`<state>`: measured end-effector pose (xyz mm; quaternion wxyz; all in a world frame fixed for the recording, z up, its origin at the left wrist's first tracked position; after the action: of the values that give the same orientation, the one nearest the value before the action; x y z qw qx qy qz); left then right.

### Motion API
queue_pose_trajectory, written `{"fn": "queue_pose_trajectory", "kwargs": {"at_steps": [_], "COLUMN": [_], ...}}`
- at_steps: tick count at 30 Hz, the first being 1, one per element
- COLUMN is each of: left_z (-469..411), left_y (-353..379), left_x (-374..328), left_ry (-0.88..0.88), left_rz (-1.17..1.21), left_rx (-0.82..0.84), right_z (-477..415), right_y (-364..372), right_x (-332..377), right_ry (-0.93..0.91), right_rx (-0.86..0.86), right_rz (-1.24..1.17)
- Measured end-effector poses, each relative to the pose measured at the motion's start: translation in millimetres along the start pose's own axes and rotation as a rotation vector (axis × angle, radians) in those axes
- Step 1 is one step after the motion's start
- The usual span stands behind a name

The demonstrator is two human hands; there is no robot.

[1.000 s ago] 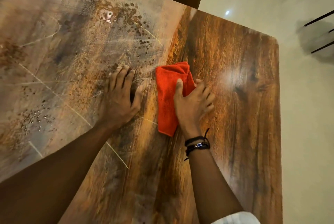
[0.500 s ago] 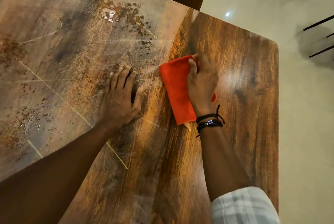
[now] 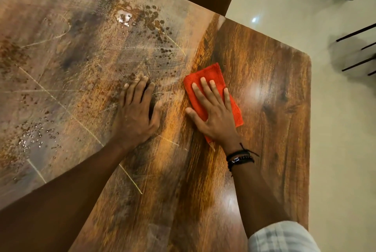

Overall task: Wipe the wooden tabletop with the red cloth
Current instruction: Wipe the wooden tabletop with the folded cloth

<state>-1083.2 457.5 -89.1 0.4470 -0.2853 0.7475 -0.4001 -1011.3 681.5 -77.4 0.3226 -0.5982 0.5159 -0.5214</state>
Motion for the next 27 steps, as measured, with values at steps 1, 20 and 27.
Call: {"fn": "queue_pose_trajectory", "kwargs": {"at_steps": [1,20,27], "left_z": [0,-3,-4], "left_y": [0,7,5], "left_x": [-1,2,1], "left_ry": [-0.003,0.01,0.029], "left_rz": [0.0,-0.02,-0.04], "left_rx": [-0.004,-0.008,-0.005], "right_z": [1,-255,-198], "right_y": [4,51,48], "right_x": [2,-68,-31], "right_ry": [0.009,0.549,0.486], "right_rx": [-0.001,-0.022,-0.01], "right_rz": [0.046,0.12,0.091]}}
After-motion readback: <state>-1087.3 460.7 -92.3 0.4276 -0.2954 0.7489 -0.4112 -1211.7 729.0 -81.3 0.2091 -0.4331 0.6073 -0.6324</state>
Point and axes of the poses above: each hand's wrist, its own z-axis away from the middle knuckle, its own y-axis out of the palm, x = y × z, the point moved 1 cm from there along -z, towards the middle knuckle, and after that the axes turned 15 degrees about -x, right-handed, at the moved point
